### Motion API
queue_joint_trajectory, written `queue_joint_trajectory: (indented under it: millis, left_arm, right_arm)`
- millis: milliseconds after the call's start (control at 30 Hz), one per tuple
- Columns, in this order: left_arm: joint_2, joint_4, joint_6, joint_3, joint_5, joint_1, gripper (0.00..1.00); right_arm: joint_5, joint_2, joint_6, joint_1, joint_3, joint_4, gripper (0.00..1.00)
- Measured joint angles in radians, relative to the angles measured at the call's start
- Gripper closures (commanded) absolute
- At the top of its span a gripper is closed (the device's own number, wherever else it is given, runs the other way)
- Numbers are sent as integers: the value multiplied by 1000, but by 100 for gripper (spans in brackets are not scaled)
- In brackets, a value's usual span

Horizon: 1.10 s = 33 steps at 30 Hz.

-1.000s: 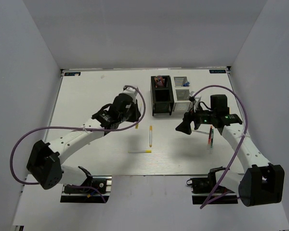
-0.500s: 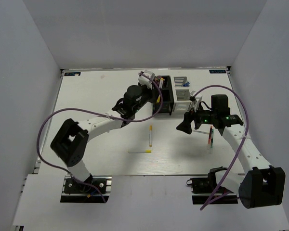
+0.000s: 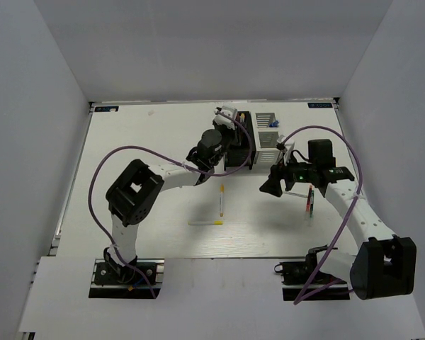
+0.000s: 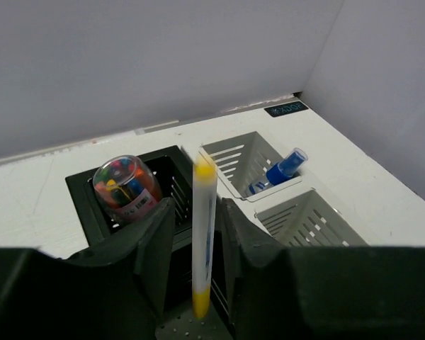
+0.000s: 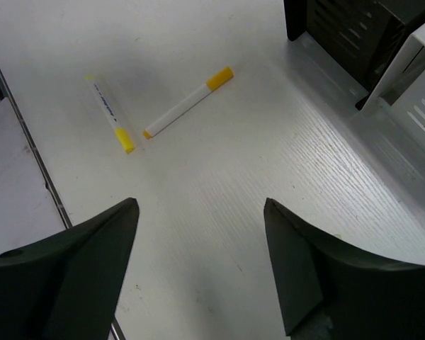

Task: Sort the stationery into containers
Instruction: Place the pen in the storage box, then pick up the pen from the center of the board.

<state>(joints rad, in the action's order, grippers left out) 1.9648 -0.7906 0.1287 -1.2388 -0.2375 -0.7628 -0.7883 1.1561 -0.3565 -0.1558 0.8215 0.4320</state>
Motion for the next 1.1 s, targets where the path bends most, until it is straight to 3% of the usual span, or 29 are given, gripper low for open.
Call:
queue_joint_trajectory:
  millis: [33,133,400,533,767,833,967,1100]
  left_arm:
    - [7,-5,-1,0,-7,0,48]
    - [10,-3,-11,0,-20,-1,36]
    - [-67,56,-32,26,-32,-12,22]
    - [-243,247,-55,48,-4,-13,17]
    - [-618,679,-53,62,110,-14,14]
    - [-711,755,-49,117,129,-14,14]
    - [-891,861,-57,327,159,-13,3]
    - [-968,938,-84,451,188,-6,3]
  right_arm:
    - [0,2,2,-1,-1,0,27]
    - [0,8,6,-13,-1,-5,30]
    - [106,80,7,-148,2,-13,33]
    - [227,87,-53,-175,-7,-1,33]
    - [414,88,-183,-104,-87,-3,34]
    - [450,110,-225,-85,-87,-14,33]
    - [516,172,-299,-65,-85,-31,32]
    - [566,202,-367,-60,-85,-46,30]
